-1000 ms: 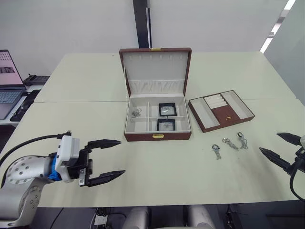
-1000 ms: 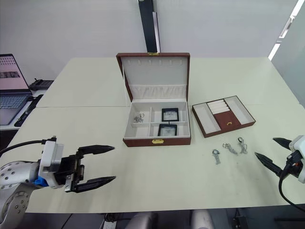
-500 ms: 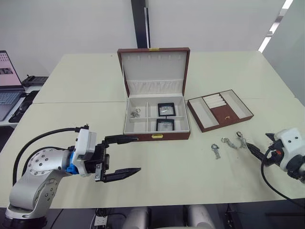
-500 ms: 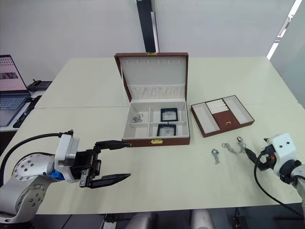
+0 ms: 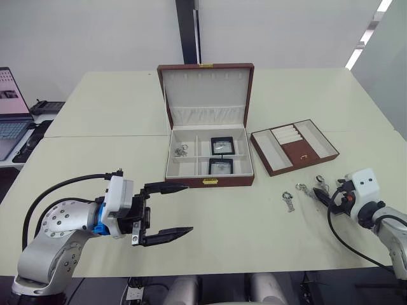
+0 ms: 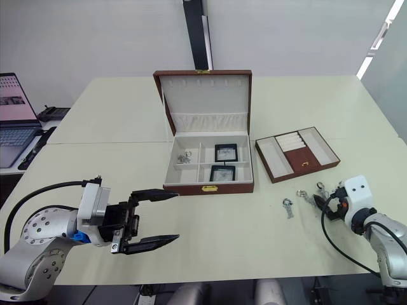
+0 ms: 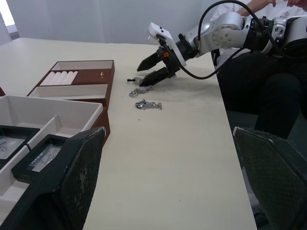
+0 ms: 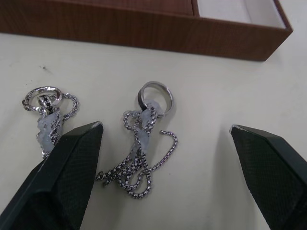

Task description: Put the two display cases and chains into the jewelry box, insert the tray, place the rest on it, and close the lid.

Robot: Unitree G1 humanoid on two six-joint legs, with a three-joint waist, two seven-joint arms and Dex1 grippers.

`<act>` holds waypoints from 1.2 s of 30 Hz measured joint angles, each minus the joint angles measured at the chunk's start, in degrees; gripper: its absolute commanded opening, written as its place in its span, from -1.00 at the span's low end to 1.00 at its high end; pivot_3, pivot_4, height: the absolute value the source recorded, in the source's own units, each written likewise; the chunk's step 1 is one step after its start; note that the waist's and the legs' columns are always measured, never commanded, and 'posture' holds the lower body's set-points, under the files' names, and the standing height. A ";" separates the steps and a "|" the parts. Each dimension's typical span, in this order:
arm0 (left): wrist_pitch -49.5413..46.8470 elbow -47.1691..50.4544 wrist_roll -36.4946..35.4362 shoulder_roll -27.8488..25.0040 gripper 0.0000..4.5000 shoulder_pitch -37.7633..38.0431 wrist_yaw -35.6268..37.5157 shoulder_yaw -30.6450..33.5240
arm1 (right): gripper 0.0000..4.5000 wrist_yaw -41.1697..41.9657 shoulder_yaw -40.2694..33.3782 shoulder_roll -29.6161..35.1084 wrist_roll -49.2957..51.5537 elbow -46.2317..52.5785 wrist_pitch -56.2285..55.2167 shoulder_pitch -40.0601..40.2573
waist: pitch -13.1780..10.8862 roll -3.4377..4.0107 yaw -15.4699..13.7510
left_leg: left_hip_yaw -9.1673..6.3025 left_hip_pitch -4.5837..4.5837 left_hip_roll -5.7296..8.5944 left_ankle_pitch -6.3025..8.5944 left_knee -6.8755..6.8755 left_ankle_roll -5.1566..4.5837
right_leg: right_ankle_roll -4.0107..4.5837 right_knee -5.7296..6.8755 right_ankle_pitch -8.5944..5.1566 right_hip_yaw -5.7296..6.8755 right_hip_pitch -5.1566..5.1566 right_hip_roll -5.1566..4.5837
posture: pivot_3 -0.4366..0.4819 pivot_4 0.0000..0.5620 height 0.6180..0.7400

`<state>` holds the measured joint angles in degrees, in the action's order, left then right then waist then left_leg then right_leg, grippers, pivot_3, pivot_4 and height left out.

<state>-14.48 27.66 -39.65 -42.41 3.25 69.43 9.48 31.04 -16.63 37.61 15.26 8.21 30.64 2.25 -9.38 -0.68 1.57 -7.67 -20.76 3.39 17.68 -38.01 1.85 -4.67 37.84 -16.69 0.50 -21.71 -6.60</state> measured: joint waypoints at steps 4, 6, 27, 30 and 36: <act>-0.09 0.26 -0.07 0.08 1.00 -1.11 -0.25 -0.33 | 0.83 -0.35 -0.39 -0.24 1.21 0.06 2.76 -0.77 | 0.00 0.00 0.00 | -0.02 0.00 0.00 0.00 0.00 0.00 | 0.00 0.00 0.00 0.03 0.00 0.02 | -0.05 -0.47 1.00; -0.10 0.31 -0.09 0.08 1.00 -2.03 -0.28 -0.58 | 0.59 -0.63 -0.72 -0.76 1.95 0.21 4.20 -1.06 | 0.01 -0.01 0.00 | -0.01 0.01 0.01 0.00 0.00 0.00 | 0.00 0.00 0.00 0.01 0.02 0.02 | -0.05 -0.47 1.00; -0.15 0.30 -0.32 0.09 1.00 -2.95 -0.26 -1.73 | -0.99 1.05 -1.76 0.15 1.29 -0.05 1.48 0.72 | 0.01 -0.01 0.00 | -0.01 0.00 0.01 0.02 0.00 -0.03 | 0.00 -0.01 0.00 0.02 0.01 0.04 | -0.05 -0.47 1.00; -0.15 0.30 -0.56 0.09 1.00 -2.95 -0.32 -1.73 | -0.99 1.84 -1.76 0.46 1.21 -0.30 0.36 1.15 | 0.01 0.00 0.00 | -0.01 0.00 0.01 0.02 0.00 -0.03 | 0.00 0.00 0.00 0.02 0.00 0.04 | -0.05 -0.47 1.00; -0.21 0.31 -1.90 0.80 1.00 -2.93 -1.37 -1.67 | -0.99 3.62 -1.79 1.95 1.24 -0.39 -0.38 1.74 | 0.00 0.00 -0.01 | -0.01 0.00 0.00 0.01 0.00 -0.02 | 0.00 -0.01 0.00 0.01 0.00 0.04 | -0.05 -0.47 1.00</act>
<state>-14.69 27.97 -41.55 -41.62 0.33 68.06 7.80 34.66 -18.43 39.56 16.50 7.82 30.26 3.99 -9.37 -0.67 1.56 -7.67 -20.76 3.40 17.70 -38.00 1.83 -4.67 37.83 -16.69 0.51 -21.71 -6.56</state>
